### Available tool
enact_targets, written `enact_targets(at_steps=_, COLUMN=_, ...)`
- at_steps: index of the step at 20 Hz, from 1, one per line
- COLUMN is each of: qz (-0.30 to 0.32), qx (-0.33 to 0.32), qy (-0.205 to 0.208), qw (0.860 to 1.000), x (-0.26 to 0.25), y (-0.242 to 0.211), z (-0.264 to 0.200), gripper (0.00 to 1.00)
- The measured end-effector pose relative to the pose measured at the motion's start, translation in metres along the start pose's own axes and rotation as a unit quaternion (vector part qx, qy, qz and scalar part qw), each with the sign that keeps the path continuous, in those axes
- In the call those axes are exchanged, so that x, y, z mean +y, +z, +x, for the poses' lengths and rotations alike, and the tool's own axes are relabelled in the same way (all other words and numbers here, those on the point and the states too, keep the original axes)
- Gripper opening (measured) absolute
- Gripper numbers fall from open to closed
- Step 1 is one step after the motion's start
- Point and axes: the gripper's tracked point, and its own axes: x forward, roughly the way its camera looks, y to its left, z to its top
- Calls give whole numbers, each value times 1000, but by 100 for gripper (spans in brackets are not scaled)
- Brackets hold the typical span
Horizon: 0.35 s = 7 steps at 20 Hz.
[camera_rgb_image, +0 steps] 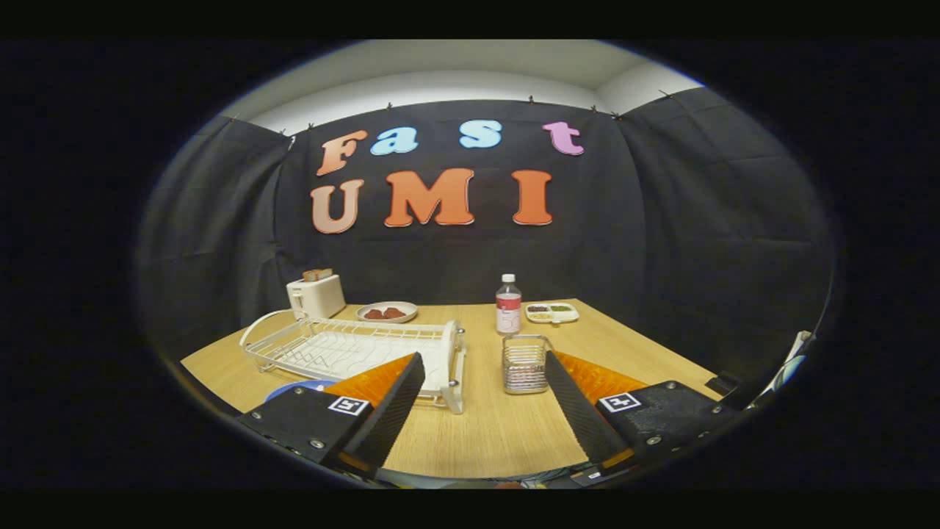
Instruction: Take the plate from the dish rack, then take the spoon from the basket and place it into the plate.
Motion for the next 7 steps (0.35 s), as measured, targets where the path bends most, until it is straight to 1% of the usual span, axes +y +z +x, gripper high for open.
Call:
enact_targets(at_steps=2, qz=3, qx=-8, qy=-15, qw=1000, x=-12, y=2, z=-5, gripper=98)
enact_targets(at_steps=7, qz=4, qx=-9, qy=-16, qw=1000, x=-21, y=-2, z=-21, gripper=98)
